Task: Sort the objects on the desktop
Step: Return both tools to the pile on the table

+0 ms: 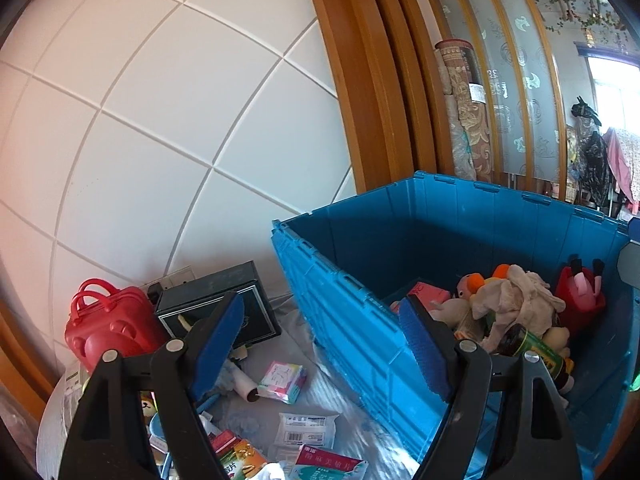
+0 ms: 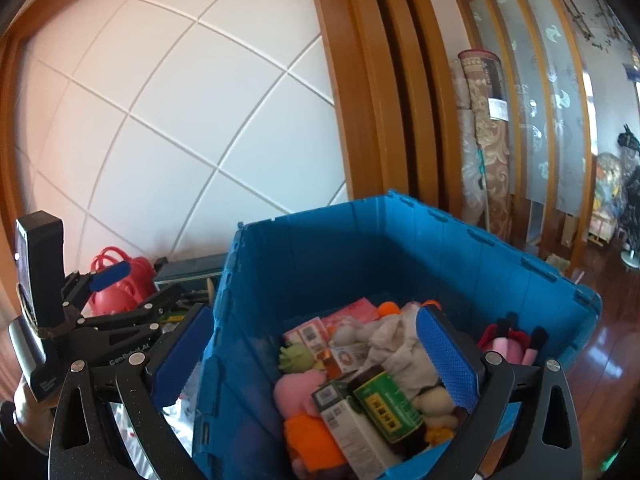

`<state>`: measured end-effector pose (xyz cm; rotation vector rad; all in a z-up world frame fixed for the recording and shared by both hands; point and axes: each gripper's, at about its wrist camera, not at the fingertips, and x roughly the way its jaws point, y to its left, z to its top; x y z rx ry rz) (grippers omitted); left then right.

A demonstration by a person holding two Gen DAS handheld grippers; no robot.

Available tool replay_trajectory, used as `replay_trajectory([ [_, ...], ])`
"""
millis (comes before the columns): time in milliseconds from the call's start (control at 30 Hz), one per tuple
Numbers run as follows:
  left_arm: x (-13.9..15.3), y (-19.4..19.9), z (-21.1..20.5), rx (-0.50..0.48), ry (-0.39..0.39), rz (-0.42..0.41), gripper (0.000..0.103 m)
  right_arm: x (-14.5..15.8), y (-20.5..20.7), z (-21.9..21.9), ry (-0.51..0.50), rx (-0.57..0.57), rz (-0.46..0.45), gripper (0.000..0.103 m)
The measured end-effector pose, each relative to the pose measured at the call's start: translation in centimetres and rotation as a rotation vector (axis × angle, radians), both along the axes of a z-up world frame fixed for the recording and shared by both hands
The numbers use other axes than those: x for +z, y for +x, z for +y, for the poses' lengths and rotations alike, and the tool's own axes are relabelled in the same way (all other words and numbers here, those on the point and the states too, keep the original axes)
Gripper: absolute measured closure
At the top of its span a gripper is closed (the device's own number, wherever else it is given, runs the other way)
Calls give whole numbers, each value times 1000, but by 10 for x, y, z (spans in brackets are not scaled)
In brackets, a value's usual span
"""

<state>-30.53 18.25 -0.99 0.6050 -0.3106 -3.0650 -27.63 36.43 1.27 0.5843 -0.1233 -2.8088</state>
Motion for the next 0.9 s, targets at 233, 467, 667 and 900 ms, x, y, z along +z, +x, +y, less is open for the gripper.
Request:
replay_trajectory([
  [233,-26,20,-66,90,-3,-30,23,3,1,-51,41,75,13,0],
  [467,-47,46,-162,188,-6,-72,23,-4,-1,-136,109,122,1,0],
  [667,-53,80,-259,241,-59,-109,23,-12,1,-224,50,246,-28,0],
  [900,-70,106,-372,320,-96,-150,23,-47,13,-339,27,351,-116,0],
])
